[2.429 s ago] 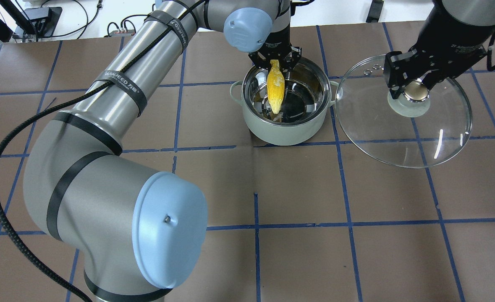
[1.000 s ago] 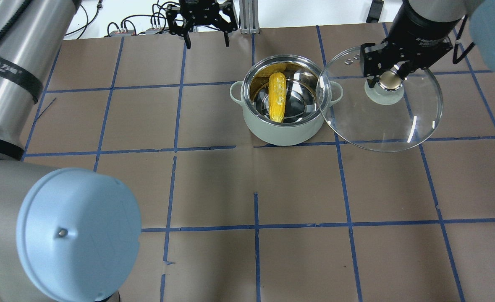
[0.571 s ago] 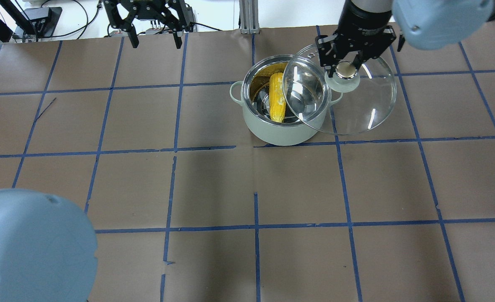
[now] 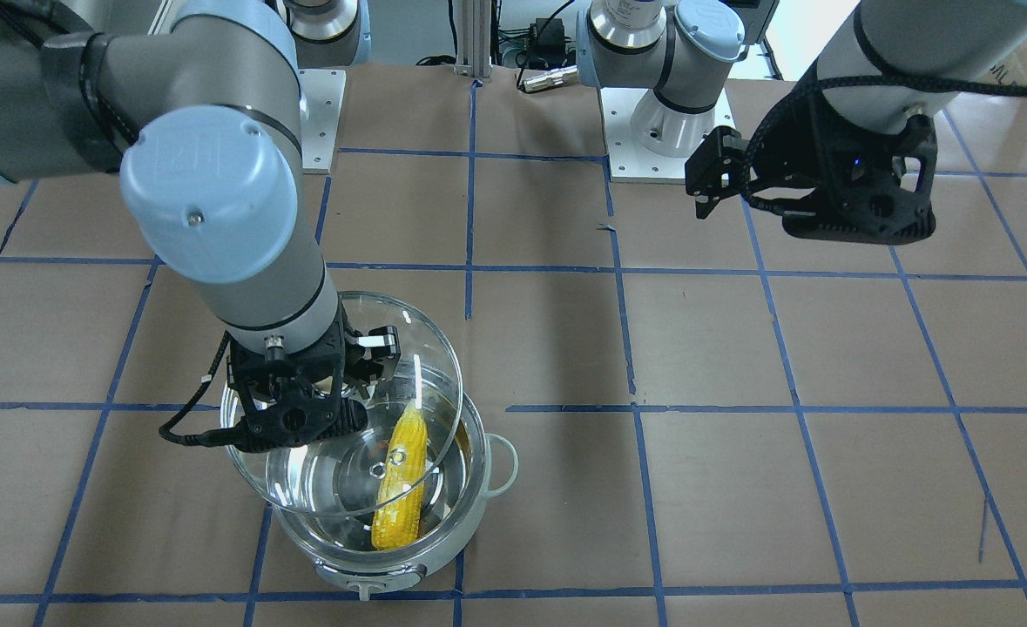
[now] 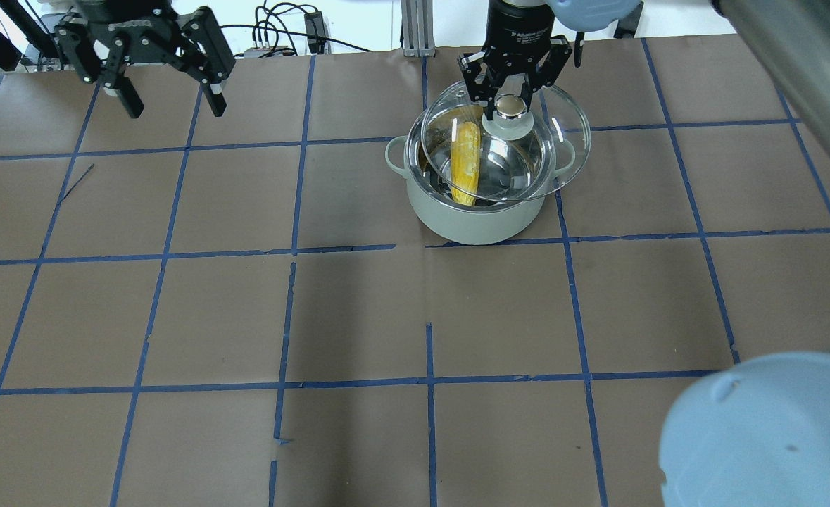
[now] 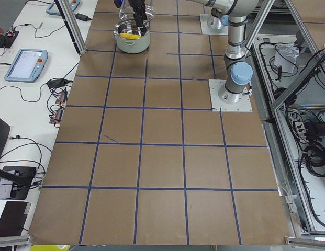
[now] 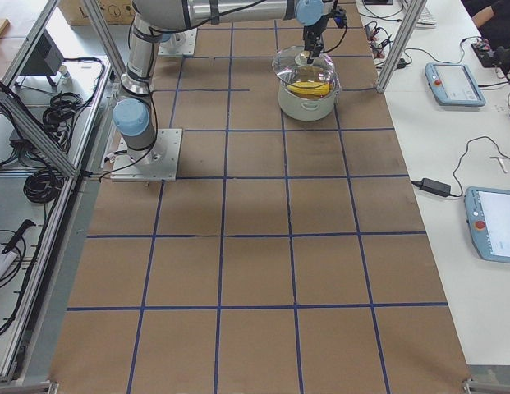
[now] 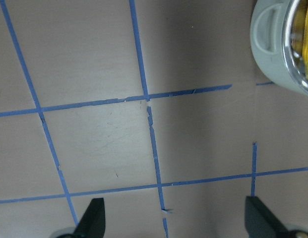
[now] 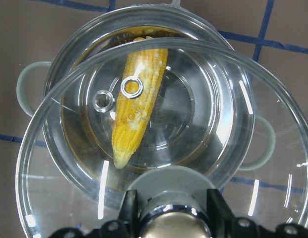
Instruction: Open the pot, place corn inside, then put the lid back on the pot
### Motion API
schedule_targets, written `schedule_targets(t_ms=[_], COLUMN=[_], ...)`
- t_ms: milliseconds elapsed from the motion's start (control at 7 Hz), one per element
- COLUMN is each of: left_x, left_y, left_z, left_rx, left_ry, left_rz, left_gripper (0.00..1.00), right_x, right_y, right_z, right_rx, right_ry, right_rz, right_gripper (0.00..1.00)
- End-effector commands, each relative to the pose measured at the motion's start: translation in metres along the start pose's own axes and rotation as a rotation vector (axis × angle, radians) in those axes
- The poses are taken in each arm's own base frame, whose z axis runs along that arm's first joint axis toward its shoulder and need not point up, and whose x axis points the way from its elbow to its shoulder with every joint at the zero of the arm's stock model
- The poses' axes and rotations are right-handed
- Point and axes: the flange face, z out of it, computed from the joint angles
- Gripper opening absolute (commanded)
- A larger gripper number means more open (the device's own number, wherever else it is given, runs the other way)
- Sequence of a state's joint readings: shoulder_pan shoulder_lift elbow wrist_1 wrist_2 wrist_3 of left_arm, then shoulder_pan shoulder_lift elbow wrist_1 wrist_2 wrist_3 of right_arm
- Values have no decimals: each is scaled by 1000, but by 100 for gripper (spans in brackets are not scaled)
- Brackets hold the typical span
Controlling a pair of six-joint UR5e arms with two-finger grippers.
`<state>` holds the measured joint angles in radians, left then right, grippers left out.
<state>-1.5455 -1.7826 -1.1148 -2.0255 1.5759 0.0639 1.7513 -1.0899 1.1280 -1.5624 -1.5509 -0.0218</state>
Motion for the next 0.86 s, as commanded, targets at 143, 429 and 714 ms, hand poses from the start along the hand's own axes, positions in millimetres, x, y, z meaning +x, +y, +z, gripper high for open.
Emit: schedule_targets(t_ms=[143, 429, 714], left_x=[-10, -12, -13], left_y=[50, 49, 59], left_z=[33, 49, 47], left_rx=[103, 154, 171], left_ry=[-17, -51, -52], left_rz=[-15, -21, -11], left_gripper=[100, 100, 100], right_x=[-2, -1, 0], right_y=[-27, -37, -45], right_z=[31, 36, 46], right_rx=[-19, 28, 46], right_ry=[-8, 1, 9], right_rz=[-4, -4, -4], right_gripper=[31, 31, 31])
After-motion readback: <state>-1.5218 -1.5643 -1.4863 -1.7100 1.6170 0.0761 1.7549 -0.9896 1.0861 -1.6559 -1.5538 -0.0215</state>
